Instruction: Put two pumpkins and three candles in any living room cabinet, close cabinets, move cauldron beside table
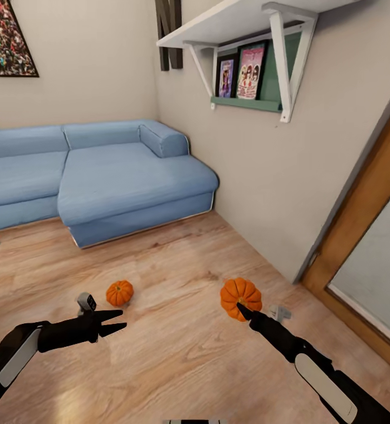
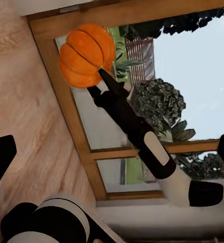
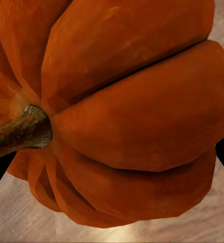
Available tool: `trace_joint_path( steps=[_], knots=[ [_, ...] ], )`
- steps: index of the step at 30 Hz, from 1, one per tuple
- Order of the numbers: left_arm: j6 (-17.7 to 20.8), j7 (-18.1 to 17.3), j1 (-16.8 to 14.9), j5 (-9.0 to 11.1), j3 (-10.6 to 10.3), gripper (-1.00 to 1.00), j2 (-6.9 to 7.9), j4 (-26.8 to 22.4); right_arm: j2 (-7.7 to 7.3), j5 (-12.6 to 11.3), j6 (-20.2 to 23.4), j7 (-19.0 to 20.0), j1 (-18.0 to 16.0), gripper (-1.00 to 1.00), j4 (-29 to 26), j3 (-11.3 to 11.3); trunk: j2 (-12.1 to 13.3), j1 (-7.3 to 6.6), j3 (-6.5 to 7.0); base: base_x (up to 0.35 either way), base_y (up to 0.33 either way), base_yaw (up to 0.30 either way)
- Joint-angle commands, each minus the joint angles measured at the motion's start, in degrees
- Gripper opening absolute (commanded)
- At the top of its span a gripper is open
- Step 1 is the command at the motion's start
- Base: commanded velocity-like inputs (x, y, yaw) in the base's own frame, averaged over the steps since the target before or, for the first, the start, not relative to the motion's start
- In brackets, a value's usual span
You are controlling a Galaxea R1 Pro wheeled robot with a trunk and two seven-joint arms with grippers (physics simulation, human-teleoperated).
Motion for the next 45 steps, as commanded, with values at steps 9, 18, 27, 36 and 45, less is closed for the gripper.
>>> trace_joint_path(
  steps=[9, 18, 27, 36, 45],
  knots=[
    [0.41, -0.08, -0.07, 0.24, -0.22, 1.00, 0.05, 0.04, -0.05, -0.52, 0.08, 0.01, -0.06, -1.00, -0.07, 0.05, -0.02, 0.02, -0.05, 0.204, -0.076, 0.271],
    [0.41, -0.09, -0.07, 0.17, -0.18, 1.00, 0.05, 0.04, -0.05, -0.52, 0.10, 0.01, -0.06, -1.00, -0.10, 0.05, -0.02, 0.02, -0.05, 0.068, -0.053, 0.271],
    [0.41, -0.09, -0.07, 0.24, -0.18, 1.00, 0.05, 0.04, -0.05, 0.12, 0.25, 0.01, -0.05, -1.00, -0.10, 0.05, -0.02, 0.02, -0.05, 0.040, -0.002, 0.271],
    [0.41, -0.09, -0.07, 0.25, -0.19, 1.00, 0.05, 0.04, -0.07, 0.53, 0.43, 0.01, -0.07, -1.00, -0.10, 0.05, -0.02, 0.02, -0.05, 0.303, 0.000, 0.271],
    [0.41, -0.09, -0.07, 0.25, -0.18, 1.00, 0.05, 0.05, -0.05, 0.55, 0.43, 0.26, -0.07, -1.00, -0.10, 0.05, -0.02, 0.02, -0.05, 0.334, -0.086, 0.271]
  ],
)
